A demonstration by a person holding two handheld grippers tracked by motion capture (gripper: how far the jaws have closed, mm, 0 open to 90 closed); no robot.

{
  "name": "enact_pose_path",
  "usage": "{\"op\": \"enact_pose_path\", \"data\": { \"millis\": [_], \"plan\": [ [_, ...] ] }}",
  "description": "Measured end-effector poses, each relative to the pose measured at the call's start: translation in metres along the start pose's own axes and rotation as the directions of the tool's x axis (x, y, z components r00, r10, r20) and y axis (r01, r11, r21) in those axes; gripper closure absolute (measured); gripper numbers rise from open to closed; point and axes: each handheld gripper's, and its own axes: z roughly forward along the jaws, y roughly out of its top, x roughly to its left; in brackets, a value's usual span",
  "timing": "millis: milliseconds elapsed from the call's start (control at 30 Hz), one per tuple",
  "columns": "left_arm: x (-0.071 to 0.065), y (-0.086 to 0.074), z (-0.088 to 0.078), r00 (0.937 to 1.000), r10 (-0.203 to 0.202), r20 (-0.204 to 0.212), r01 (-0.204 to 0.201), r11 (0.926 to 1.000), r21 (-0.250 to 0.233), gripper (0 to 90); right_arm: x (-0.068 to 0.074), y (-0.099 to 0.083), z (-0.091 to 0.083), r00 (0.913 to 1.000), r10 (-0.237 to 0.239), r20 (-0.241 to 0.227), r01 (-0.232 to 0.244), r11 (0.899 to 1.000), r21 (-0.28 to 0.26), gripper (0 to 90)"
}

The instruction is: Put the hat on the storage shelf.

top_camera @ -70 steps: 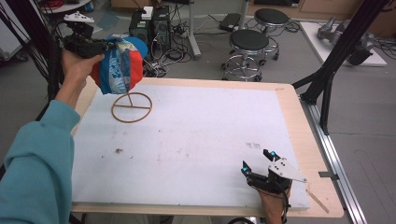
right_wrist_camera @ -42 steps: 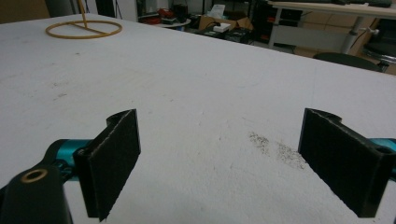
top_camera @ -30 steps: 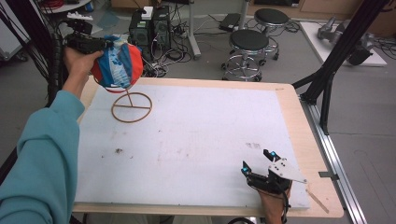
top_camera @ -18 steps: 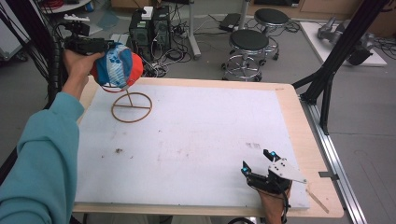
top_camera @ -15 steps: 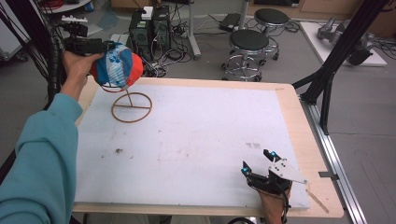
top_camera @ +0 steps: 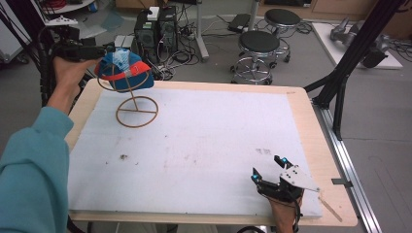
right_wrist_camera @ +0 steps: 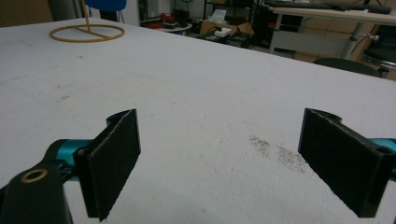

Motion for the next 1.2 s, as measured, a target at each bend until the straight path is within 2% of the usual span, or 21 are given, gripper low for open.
{"op": "enact_pose_path", "data": {
  "millis": [133,267,300,467,533,600,733,867,900,933,967,1100,1200],
  "plan": [
    [-0.005,0.003,-0.007,0.9999,0.012,0.008,-0.012,0.9999,-0.011,16.3,-0.001,0.000,0.000,1.0000,-0.004,0.004,0.004,1.000,-0.003,11.9],
    [-0.009,0.000,-0.017,0.9992,0.022,0.034,-0.021,0.9992,-0.033,15.8,0.000,0.000,-0.001,1.0000,0.000,0.002,0.000,1.000,-0.003,11.9],
    [-0.010,-0.004,-0.021,0.9985,0.035,0.042,-0.033,0.9988,-0.036,15.7,0.000,0.000,-0.001,1.0000,0.000,0.003,0.000,1.000,-0.002,11.9],
    [-0.011,-0.016,-0.033,0.9974,0.040,0.060,-0.037,0.9980,-0.051,14.7,0.000,0.000,-0.001,1.0000,-0.001,0.003,0.001,1.000,-0.001,11.9],
    [-0.014,-0.026,-0.048,0.9942,0.072,0.080,-0.067,0.9955,-0.067,14.7,0.000,0.000,0.000,1.0000,0.004,0.003,-0.004,1.000,0.001,11.9],
    [-0.017,-0.034,-0.060,0.9915,0.086,0.098,-0.078,0.9937,-0.080,14.6,0.000,0.000,0.000,1.0000,0.003,0.003,-0.003,1.000,0.007,11.9],
    [-0.027,-0.057,-0.086,0.9837,0.124,0.130,-0.109,0.9868,-0.120,14.2,-0.001,0.000,0.000,1.0000,0.000,0.004,0.000,1.000,-0.003,11.9],
    [-0.041,-0.088,-0.109,0.9726,0.157,0.172,-0.133,0.9809,-0.141,14.1,-0.001,0.000,-0.001,1.0000,0.004,0.004,-0.004,1.000,-0.008,11.9],
    [-0.041,-0.088,-0.109,0.9726,0.157,0.172,-0.133,0.9809,-0.141,14.1,-0.001,0.000,-0.001,1.0000,0.006,0.005,-0.006,1.000,-0.007,11.9],
    [-0.047,-0.107,-0.117,0.9685,0.160,0.191,-0.132,0.9800,-0.149,14.0,-0.001,0.000,-0.001,1.0000,0.005,0.004,-0.005,1.000,-0.009,11.9],
    [-0.050,-0.116,-0.120,0.9674,0.159,0.197,-0.129,0.9791,-0.157,14.1,-0.001,0.000,-0.001,1.0000,0.004,0.003,-0.004,1.000,-0.010,11.9],
    [-0.059,-0.151,-0.127,0.9632,0.173,0.206,-0.145,0.9788,-0.144,14.1,-0.001,-0.001,-0.001,0.9999,0.013,0.002,-0.013,1.000,-0.014,11.9],
    [-0.065,-0.172,-0.130,0.9606,0.165,0.224,-0.131,0.9785,-0.159,14.0,-0.001,0.000,-0.001,0.9999,0.012,0.001,-0.012,1.000,-0.011,11.9]
  ]
}}
